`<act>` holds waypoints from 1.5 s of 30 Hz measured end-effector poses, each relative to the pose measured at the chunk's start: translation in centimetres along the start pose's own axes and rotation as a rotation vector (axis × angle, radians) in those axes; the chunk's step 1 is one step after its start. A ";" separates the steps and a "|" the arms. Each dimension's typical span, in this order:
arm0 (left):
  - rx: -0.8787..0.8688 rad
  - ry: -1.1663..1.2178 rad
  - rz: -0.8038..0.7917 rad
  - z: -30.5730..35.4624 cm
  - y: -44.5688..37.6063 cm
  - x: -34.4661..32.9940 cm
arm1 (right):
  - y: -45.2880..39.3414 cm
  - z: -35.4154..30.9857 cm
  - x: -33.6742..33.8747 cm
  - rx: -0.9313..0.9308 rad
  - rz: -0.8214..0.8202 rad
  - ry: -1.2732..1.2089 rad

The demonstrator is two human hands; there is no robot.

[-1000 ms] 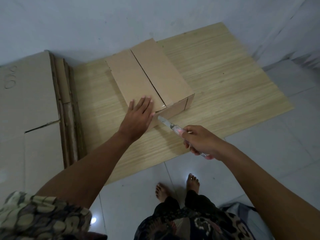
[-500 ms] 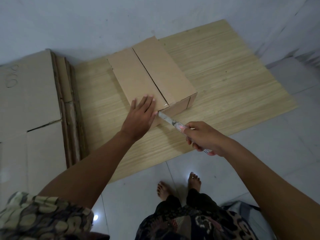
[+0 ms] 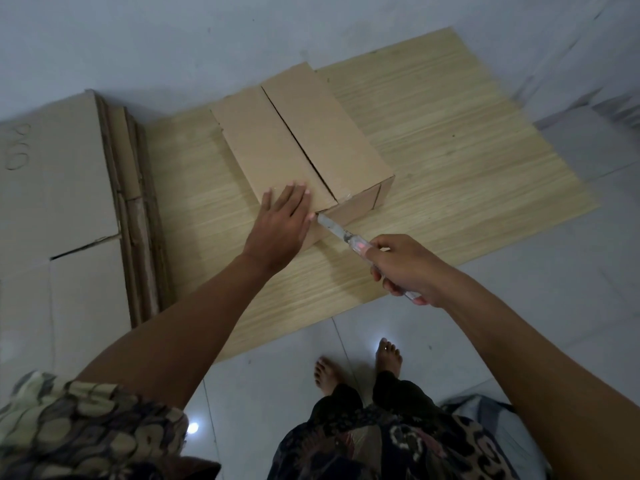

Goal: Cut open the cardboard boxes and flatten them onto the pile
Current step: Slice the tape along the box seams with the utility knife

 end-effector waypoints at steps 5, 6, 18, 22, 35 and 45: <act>0.011 0.006 0.006 0.0 0.0 0.0 | 0.3 -0.5 0.0 0.018 -0.012 -0.010; 0.013 0.006 0.008 0.1 0.0 0.0 | 0.3 -0.6 0.1 0.020 -0.011 -0.008; 0.042 0.047 0.017 0.0 0.1 0.0 | -0.8 0.0 -0.4 -0.011 0.060 -0.059; 0.037 0.062 0.033 -0.2 0.2 -0.3 | -0.5 0.2 -0.9 -0.008 0.116 -0.185; 0.107 0.137 0.078 -2.1 -2.1 2.1 | -2.0 -0.5 -1.5 0.037 0.149 -0.237; 0.169 0.043 -0.076 -3.2 -3.2 -0.9 | -4.4 -3.0 -1.1 0.024 0.132 -0.125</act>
Point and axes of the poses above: each hand's wrist, its own y-axis away from the middle knuckle, its own x-axis out of the back of the hand, z = x × y, the point moved 6 cm from there along -y, towards the middle knuckle, and after that the axes turned 7 degrees about -z, right-handed, at the moved point
